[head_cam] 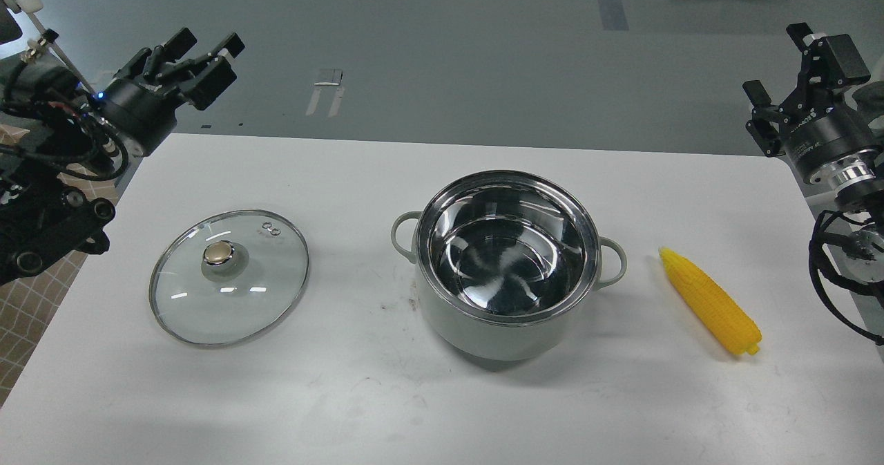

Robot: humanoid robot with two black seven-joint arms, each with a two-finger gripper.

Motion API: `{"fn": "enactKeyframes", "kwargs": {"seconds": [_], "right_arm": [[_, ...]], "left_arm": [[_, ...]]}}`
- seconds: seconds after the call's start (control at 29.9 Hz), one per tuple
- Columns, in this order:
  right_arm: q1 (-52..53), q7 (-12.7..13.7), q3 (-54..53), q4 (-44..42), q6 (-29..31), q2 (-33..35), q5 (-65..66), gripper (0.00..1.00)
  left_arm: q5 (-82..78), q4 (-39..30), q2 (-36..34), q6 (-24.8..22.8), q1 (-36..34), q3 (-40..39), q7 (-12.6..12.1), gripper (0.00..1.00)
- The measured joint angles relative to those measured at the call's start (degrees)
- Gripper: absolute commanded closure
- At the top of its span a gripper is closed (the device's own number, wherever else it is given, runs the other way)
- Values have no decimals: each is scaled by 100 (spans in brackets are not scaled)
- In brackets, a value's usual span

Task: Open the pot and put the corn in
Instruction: 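Reach the right gripper down and grasp the yellow corn cob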

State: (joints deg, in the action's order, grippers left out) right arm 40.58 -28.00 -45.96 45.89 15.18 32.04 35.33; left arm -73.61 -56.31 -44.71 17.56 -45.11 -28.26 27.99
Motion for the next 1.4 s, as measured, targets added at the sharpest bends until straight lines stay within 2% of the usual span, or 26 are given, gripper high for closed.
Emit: {"fn": "enactKeyframes", "kwargs": {"seconds": [0.1,0.2,0.47,0.67,0.87,1.4], "right_arm": [[269,0,522,220,-3,403,450,0],[526,0,1015,458,-5,800,947,0],[945,0,2273,1371,-6,1953,2923,0],[955,0,2970,1782,-4,2488,4894,0],[944,0,3494,1786,9,2426,5981,0],[885,0,4060,1262,12,1656,6582,1]], "left_arm": [[655,24,222,-405,-261,0,0,6],[932,32,452,-586,-342,3,0,6],[1010,33,938,-649,-442,5,0,6],[988,29,1192,-682,-540,5,0,6],[949,-14,1304,-697,-550,13,0,6],[932,-51,1297,-710,-517,32,1,6]]}}
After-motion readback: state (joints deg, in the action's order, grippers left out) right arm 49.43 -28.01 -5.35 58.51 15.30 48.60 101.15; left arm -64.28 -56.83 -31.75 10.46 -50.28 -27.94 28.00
